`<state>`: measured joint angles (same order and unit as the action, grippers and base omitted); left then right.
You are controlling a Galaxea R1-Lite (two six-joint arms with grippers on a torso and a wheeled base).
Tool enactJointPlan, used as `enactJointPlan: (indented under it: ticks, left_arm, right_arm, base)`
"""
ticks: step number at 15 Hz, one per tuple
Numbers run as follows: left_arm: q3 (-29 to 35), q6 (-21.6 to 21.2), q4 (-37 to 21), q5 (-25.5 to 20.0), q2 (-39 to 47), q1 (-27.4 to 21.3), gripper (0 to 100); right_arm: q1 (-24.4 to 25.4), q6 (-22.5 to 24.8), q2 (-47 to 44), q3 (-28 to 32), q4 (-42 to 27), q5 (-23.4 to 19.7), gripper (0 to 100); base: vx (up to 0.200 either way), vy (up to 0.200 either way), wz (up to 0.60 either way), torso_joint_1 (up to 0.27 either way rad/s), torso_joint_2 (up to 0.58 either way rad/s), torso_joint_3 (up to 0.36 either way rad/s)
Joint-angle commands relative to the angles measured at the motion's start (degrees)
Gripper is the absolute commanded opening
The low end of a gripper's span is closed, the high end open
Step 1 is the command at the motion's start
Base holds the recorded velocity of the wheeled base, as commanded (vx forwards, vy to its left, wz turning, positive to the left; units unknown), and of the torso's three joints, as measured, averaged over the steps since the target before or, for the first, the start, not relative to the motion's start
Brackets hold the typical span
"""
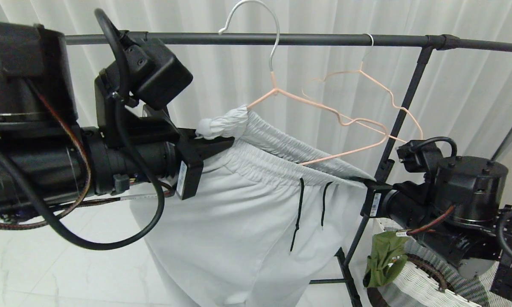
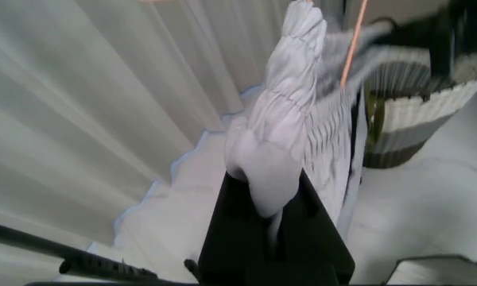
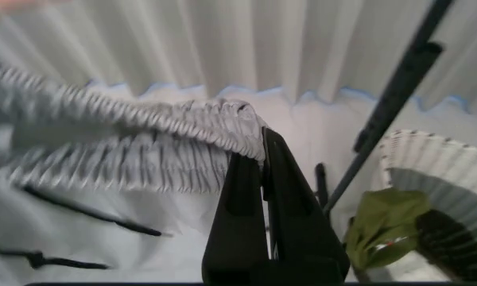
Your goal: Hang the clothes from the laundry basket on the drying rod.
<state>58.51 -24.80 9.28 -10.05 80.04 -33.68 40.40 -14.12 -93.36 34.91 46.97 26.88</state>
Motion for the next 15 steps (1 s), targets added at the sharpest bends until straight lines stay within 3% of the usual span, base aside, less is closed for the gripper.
enactJointPlan:
  ticks: [1,6,10,13,15]
  left_arm:
    - [-3.6,-1.3,0.0,-0.2,-2.8,-0.1,0]
    - [-10.5,-3.2,0.0,-0.2,-7.6,-0.1,0]
    - [-16.5,-8.2,0.0,-0.2,-9.2,1.3,0]
    - [-18.5,-12.1,0.0,-0.4,-8.9,3.4,0]
    - [-19.0,-12.2,0.0,-0.8,-8.9,3.5,0]
  right_arm:
    - [-2.6,0.4,0.5,0.1,0.9,0.0,0]
    - [-3.5,0.5,0.9,0.1,1.4,0.0,0]
    - [-3.4,1.6,0.9,0.0,1.4,-0.1,0]
    - [-3.3,2.7,0.8,0.2,2.0,-0.2,0]
    - [-3.2,3.7,0.8,0.1,3.4,-1.0,0]
  base:
    - [0.000,0.000,0.00,0.000,0.00,0.000]
    - [0.000,0.000,0.00,0.000,0.00,0.000]
    - [0.000,0.000,0.00,0.000,0.00,0.000]
    - [0.000,0.000,0.00,0.000,0.00,0.000]
    - [0.000,0.000,0.00,0.000,0.00,0.000]
